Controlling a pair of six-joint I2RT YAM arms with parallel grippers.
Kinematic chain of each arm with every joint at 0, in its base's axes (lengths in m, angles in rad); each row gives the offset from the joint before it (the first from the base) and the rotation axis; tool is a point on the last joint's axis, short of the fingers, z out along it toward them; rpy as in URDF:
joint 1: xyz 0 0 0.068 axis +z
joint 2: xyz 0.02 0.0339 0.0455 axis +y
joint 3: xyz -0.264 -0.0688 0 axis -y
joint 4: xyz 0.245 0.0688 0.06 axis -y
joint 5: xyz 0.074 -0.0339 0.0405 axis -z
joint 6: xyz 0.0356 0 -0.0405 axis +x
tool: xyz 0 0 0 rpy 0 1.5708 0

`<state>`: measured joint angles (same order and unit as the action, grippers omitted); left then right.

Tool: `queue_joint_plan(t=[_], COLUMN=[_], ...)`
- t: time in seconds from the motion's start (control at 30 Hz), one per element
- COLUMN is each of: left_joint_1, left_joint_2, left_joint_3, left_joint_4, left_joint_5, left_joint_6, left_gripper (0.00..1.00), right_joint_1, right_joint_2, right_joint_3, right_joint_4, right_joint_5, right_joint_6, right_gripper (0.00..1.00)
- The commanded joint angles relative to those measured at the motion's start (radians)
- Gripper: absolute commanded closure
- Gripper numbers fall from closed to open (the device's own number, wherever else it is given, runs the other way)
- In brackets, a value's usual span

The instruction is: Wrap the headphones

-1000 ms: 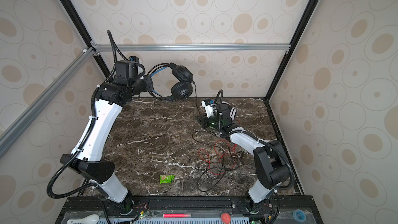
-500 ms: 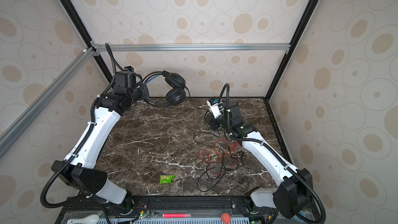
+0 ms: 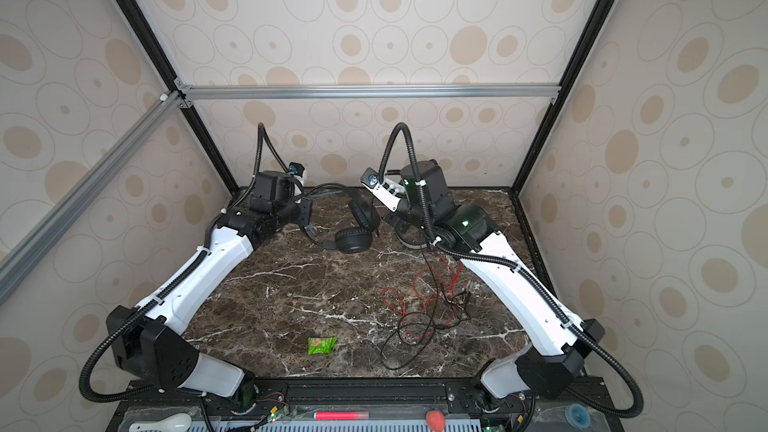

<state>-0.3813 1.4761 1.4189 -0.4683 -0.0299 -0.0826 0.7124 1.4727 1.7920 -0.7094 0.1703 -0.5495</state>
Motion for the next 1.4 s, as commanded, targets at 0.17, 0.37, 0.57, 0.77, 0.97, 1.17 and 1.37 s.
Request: queue_joint_plan(t=[0.17, 0.37, 0.57, 0.77, 0.97, 1.17, 1.37], left_joint_1=[-0.049, -0.067, -0.074, -0.074, -0.074, -0.074, -0.074], left_joint_2=[-0.077, -0.095, -0.113, -0.122, -0.141, -0.165, -0.172], left_joint_3=[-0.03, -0.052, -0.061, -0.057, -0.056, -0.043, 0.005], left_joint_4=[0.11, 0.127, 0.126, 0.125, 0.13, 0.149, 0.163], left_joint_5=[0.216, 0.327, 0.367, 0.411, 0.448, 0.491, 0.541], left_joint_6=[0.083, 0.065, 0.06, 0.053, 0.033, -0.001, -0.041], left_gripper=[1.0, 1.0, 1.0, 1.0, 1.0, 1.0, 1.0], right_joint_1=[0.016, 0.016, 0.009, -0.013, -0.064, -0.122, -0.169], right_joint_2=[0.145, 0.198, 0.223, 0.224, 0.197, 0.165, 0.131], right_joint_3=[0.141, 0.172, 0.188, 0.184, 0.158, 0.108, 0.045], right_joint_4=[-0.113, -0.092, -0.09, -0.091, -0.071, -0.025, 0.051], right_joint_5=[0.048, 0.057, 0.097, 0.094, 0.034, -0.055, -0.15], right_joint_6=[-0.016, 0.001, 0.021, 0.063, 0.137, 0.221, 0.28], right_gripper=[1.0, 0.95, 0.84, 0.62, 0.52, 0.51, 0.51])
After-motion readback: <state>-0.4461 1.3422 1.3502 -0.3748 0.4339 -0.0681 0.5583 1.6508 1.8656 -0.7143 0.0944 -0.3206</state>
